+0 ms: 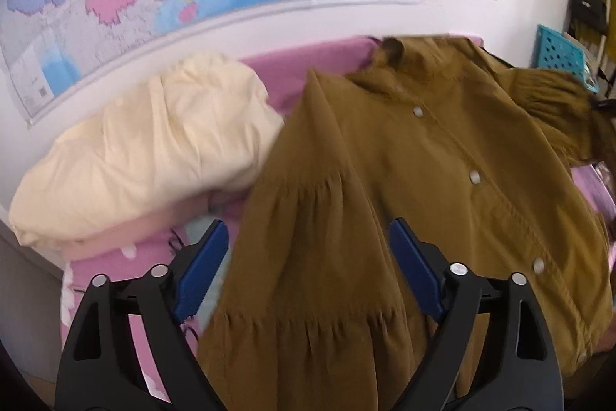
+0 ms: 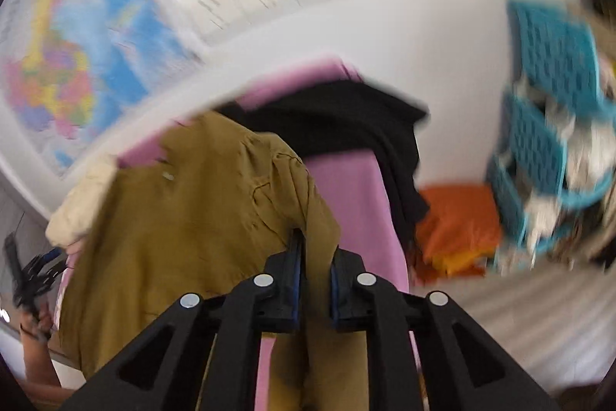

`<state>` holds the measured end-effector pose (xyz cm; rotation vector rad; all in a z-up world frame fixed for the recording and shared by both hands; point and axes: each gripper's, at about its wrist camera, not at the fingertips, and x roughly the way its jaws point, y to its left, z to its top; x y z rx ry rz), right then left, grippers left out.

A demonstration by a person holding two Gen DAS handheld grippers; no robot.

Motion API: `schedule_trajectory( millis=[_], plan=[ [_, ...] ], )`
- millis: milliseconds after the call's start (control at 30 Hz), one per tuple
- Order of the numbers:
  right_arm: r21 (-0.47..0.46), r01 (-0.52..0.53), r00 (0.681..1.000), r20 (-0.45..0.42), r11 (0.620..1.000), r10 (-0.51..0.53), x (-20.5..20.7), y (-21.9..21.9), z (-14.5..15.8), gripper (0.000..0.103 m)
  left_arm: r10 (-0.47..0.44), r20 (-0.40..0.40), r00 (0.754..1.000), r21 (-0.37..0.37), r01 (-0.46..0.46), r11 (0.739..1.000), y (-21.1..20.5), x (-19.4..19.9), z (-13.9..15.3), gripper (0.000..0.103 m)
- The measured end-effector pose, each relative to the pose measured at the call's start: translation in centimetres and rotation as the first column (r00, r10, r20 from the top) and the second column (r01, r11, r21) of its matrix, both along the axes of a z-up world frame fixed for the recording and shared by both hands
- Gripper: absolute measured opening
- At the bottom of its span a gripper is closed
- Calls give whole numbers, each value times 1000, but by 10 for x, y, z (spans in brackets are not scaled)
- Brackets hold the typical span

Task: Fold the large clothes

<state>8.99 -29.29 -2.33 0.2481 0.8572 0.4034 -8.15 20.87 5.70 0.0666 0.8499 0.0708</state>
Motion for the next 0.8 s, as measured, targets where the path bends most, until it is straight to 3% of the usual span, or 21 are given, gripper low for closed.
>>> schedule_trajectory(
  millis=[67,100,133,233,300,333,367,433,467,500,667,800],
  plan=[
    [-30,49,997,-53,998,-50,11,2,-30,27,-21,-29,999,-13,20,1000,-1,-12,-10,88],
    [-30,71,995,-74,997,-73,10,1,-42,37,-26,-33,999,-19,25,1000,-2,-16,-13,89],
    [-15,85,993,-85,996,-86,11,0,-49,40,-39,-38,999,-34,38,999,-3,-23,-17,93],
    [-9,120,992,-47,993,-121,0,-8,-45,50,-96,-66,993,-57,93,994,-12,-36,-30,97],
    [-22,125,992,7,992,-125,-6,-7,-32,59,-106,-111,988,-28,103,994,-19,-38,-44,97],
    [-36,133,991,33,990,-132,-12,-8,-25,64,-100,-131,986,-16,98,995,-21,-37,-49,92],
    [-53,138,989,64,989,-135,-15,-6,-18,65,-93,-153,984,-6,93,996,-22,-34,-55,70],
    [-92,166,980,130,982,-154,-23,-1,-4,66,-74,-176,982,-24,71,997,-17,-28,-59,41],
    [-101,171,976,156,980,-154,-26,0,1,66,-67,-164,984,-40,61,997,-14,-27,-57,19],
    [-97,159,974,177,983,-140,-29,4,7,67,-48,-144,988,-20,45,999,-10,-27,-51,11],
    [-63,43,973,230,997,-28,-42,30,28,67,84,8,996,58,-84,995,23,-35,10,10],
    [-61,-85,967,237,994,98,-46,64,32,67,233,105,967,95,-243,965,73,-32,66,10]
  ],
)
